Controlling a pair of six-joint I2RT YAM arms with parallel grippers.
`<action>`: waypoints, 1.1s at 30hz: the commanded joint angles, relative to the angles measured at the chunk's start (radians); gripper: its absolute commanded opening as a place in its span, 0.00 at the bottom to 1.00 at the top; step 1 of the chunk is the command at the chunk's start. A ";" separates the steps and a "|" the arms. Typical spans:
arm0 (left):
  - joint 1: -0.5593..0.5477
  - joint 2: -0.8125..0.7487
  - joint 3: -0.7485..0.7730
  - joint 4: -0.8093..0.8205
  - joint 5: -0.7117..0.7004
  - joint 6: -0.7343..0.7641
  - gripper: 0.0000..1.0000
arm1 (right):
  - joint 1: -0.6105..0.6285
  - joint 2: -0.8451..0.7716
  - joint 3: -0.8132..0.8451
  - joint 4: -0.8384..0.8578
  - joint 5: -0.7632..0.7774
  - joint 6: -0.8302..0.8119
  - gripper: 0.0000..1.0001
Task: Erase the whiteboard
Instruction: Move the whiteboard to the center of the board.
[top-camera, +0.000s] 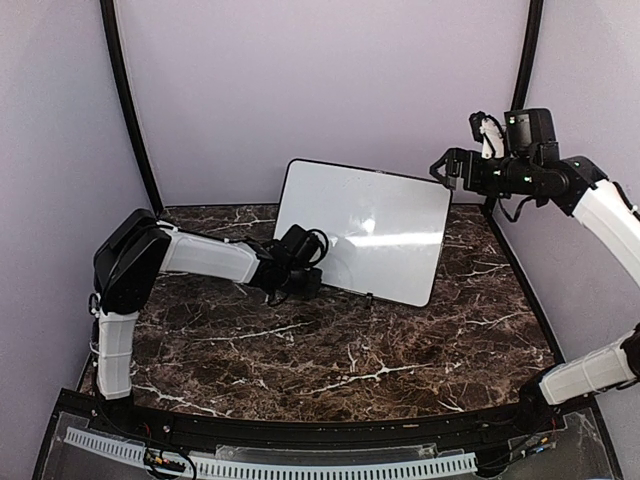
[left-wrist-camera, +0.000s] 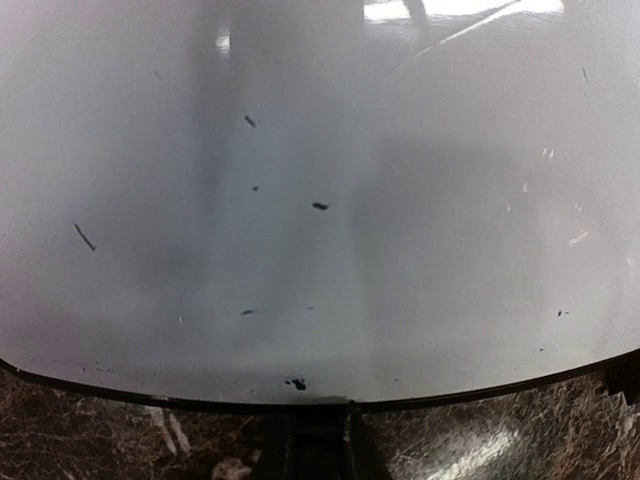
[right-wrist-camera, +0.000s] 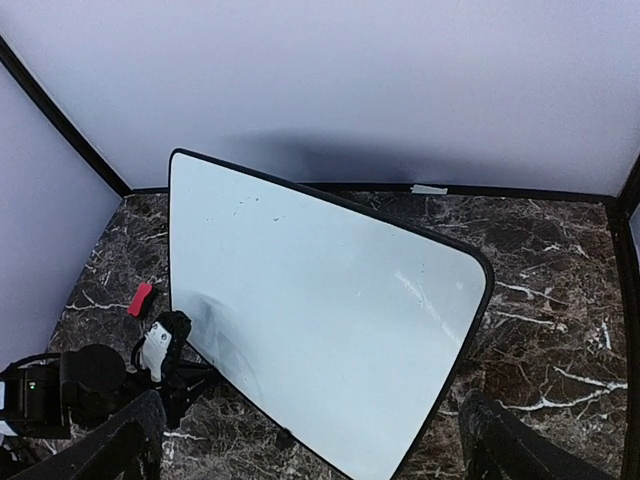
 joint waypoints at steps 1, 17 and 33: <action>-0.048 0.088 0.111 -0.013 0.041 -0.075 0.00 | -0.006 -0.024 -0.014 0.045 0.024 0.027 0.99; -0.057 0.141 0.237 -0.058 0.075 -0.109 0.62 | -0.007 -0.098 -0.071 0.053 0.154 0.056 0.99; 0.052 -0.430 -0.096 -0.142 0.054 -0.003 0.99 | -0.028 -0.232 -0.307 0.060 0.439 0.131 0.99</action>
